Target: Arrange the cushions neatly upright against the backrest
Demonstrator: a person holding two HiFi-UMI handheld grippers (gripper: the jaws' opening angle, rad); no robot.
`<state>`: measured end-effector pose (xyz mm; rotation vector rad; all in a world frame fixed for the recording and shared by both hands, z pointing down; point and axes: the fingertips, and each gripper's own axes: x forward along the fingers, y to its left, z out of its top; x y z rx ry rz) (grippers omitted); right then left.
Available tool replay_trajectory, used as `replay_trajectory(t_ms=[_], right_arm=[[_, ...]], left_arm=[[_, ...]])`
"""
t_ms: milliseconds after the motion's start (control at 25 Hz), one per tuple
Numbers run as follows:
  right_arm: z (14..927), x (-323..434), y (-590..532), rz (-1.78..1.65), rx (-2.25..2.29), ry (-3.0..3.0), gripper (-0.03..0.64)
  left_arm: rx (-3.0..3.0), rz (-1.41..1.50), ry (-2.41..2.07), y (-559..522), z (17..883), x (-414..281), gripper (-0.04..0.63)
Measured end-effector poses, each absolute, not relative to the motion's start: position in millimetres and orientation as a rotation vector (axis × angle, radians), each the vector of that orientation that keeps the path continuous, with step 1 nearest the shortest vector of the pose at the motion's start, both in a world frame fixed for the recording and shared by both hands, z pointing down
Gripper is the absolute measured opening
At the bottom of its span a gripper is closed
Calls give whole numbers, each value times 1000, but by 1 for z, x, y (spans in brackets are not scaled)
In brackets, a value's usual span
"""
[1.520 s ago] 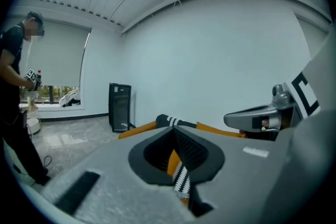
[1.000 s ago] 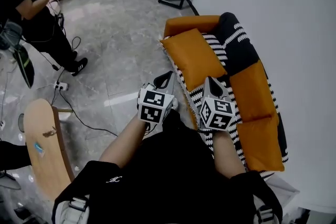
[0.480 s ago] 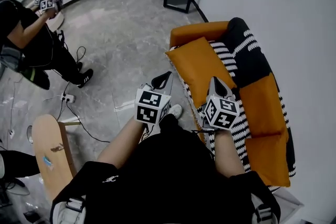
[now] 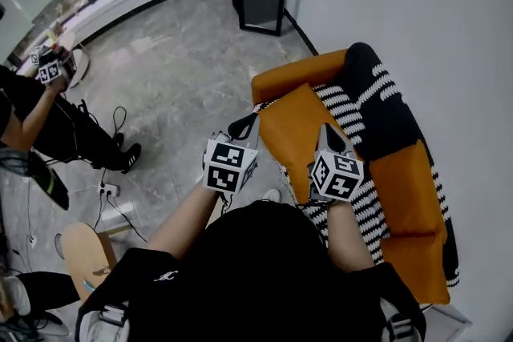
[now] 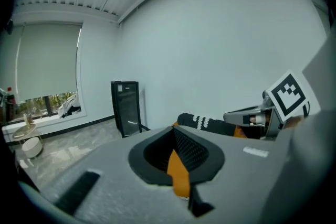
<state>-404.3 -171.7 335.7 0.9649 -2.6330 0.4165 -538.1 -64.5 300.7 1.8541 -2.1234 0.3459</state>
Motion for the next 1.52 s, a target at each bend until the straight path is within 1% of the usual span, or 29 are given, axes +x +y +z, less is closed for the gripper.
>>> replay_trajectory(t_ms=[160, 400, 640, 840, 1000, 1160, 1240, 1280, 1360, 1520], right_arm=[[338, -410, -216, 426, 1053, -2594, 6], [346, -389, -254, 438, 1209, -2495, 6], [376, -343, -259, 543, 1437, -2306, 6], [405, -327, -258, 547, 1520, -2198, 8], [450, -321, -253, 614, 1568, -2064, 8], [501, -318, -227, 738, 1625, -1886, 9], [526, -327, -216, 801, 1643, -1797, 46], [540, -330, -208, 830, 1643, -1757, 61], [570, -326, -194, 865, 1627, -1696, 86], [631, -307, -164, 921, 1550, -1587, 133]], left_arm=[[1904, 378, -2065, -117, 306, -554, 9], [1991, 420, -1919, -172, 327, -551, 9], [2115, 517, -1719, -213, 361, -551, 9], [2228, 642, -1550, -256, 392, -557, 10], [2301, 758, -1421, -288, 427, -564, 9], [2340, 884, -1234, -300, 476, -578, 66], [2346, 951, -1130, -307, 507, -596, 103], [2340, 990, -1078, -307, 525, -603, 139], [2316, 1066, -993, -304, 565, -611, 189], [2259, 1221, -820, -286, 639, -614, 246]])
